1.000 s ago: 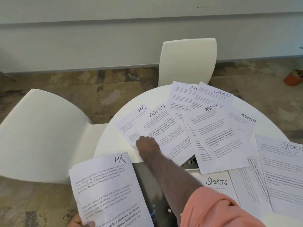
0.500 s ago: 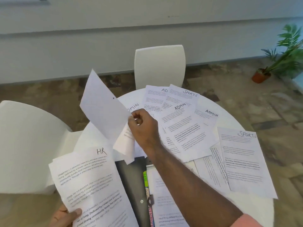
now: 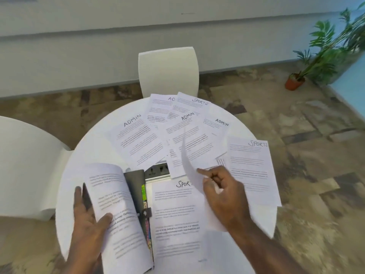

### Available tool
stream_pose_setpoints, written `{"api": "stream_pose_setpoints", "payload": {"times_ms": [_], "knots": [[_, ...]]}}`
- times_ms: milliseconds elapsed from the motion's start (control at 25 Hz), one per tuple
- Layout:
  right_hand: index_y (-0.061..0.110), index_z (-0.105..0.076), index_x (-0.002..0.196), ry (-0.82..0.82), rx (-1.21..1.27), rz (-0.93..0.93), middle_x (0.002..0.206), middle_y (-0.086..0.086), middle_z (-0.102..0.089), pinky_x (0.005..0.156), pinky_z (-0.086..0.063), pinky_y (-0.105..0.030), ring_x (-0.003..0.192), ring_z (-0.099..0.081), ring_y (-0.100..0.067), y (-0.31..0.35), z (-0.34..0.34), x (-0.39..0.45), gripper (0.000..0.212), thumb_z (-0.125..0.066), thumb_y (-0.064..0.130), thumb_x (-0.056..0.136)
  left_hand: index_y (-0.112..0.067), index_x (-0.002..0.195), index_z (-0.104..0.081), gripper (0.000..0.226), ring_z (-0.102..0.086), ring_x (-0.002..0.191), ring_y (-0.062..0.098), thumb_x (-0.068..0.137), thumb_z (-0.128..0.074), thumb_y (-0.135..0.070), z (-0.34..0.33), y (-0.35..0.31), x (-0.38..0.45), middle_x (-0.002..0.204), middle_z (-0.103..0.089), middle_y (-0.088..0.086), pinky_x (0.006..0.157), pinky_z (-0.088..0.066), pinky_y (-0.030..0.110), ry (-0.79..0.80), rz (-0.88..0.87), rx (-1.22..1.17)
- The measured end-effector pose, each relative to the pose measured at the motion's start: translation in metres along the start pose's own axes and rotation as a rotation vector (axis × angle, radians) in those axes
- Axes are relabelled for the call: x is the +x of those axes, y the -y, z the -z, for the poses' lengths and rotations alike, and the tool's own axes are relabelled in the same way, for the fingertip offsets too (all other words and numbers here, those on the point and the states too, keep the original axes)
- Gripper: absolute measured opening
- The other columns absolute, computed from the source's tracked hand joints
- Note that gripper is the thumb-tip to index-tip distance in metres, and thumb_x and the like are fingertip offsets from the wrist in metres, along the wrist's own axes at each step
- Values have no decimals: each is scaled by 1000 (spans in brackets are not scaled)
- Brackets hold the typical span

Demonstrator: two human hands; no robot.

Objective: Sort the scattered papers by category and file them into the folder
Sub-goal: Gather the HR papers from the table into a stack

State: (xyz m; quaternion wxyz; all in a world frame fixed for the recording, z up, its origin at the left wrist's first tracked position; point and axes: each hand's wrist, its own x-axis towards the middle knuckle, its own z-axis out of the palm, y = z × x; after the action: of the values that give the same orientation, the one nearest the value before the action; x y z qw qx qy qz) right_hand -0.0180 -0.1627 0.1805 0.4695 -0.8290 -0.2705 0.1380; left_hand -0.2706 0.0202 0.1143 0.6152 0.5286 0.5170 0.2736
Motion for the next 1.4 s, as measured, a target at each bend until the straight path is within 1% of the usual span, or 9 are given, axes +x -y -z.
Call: {"api": "stream_pose_setpoints", "payload": {"times_ms": [80, 160, 320, 440, 600, 840, 1040, 1200, 1400], "knots": [[36, -58, 101, 83, -68, 87, 103, 27, -72, 67, -54, -23, 76, -67, -1, 8, -12, -30, 21, -53, 41, 82, -69, 125, -47, 95, -62, 111, -4, 89, -53, 18, -19, 0, -17, 135, -60, -23, 93, -50, 24, 72, -28, 91], [34, -58, 105, 156, -121, 192, 109, 20, -72, 70, -54, -24, 82, -68, -5, 14, -25, -56, 23, -54, 40, 83, -51, 110, -71, 72, -70, 92, -2, 88, -53, 15, -35, 6, -33, 117, -72, -18, 78, -56, 16, 107, 16, 146], [22, -60, 119, 395, -127, 370, 124, 7, -67, 86, -54, -29, 104, -64, -13, 19, -42, -92, 34, -53, 33, 88, -21, 117, -74, 30, -68, 111, 34, 96, -52, -22, -49, 18, -58, 121, -72, 14, 102, -49, 53, 207, 219, -169], [18, -57, 110, 597, -157, 421, 153, -1, -45, 110, -37, -33, 139, -41, -18, 15, -45, -101, 22, -50, 29, 92, -18, 130, -65, 58, -63, 120, 37, 91, -54, -59, -39, 22, -64, 130, -66, 17, 103, -47, 55, 232, 326, -367], [14, -58, 109, 676, -213, 479, 157, -7, -37, 113, -31, -35, 145, -32, -21, 8, -43, -105, 21, -51, 24, 92, -16, 122, -69, 48, -67, 112, 42, 78, -80, -33, -37, 30, -66, 126, -68, 20, 87, -55, 53, 237, 289, -284], [23, -58, 124, 756, -173, 473, 163, 1, -24, 118, -9, -29, 151, -12, -10, -8, -36, -104, 39, -51, 47, 94, -13, 105, -75, 25, -73, 98, 38, 82, -69, -5, -57, 23, -70, 112, -74, 20, 70, -60, 41, 152, 251, -242], [33, -57, 124, 420, -105, 273, 157, 19, -30, 111, -5, -8, 143, -23, 2, -47, -19, -63, 32, -52, 43, 94, -17, 107, -74, 32, -73, 97, 37, 75, -75, -12, -51, 6, -56, 112, -75, 14, 75, -60, 45, 108, 192, -188], [21, -62, 124, 106, -255, 43, 148, 5, -47, 106, -29, -21, 135, -43, -15, -117, 0, -7, 34, -63, 18, 90, -20, 109, -72, 38, -74, 95, 33, 71, -77, -18, -42, -2, -39, 111, -76, 9, 88, -54, 49, 20, 152, -134], [24, -16, 157, 525, -744, -106, 166, -6, -3, 121, -15, -43, 153, -4, -28, -198, -18, 14, 80, -60, 43, 92, -18, 105, -72, 36, -75, 94, 33, 69, -78, -18, -34, 4, -35, 108, -77, 8, 86, -54, 46, -22, 156, -107]]}}
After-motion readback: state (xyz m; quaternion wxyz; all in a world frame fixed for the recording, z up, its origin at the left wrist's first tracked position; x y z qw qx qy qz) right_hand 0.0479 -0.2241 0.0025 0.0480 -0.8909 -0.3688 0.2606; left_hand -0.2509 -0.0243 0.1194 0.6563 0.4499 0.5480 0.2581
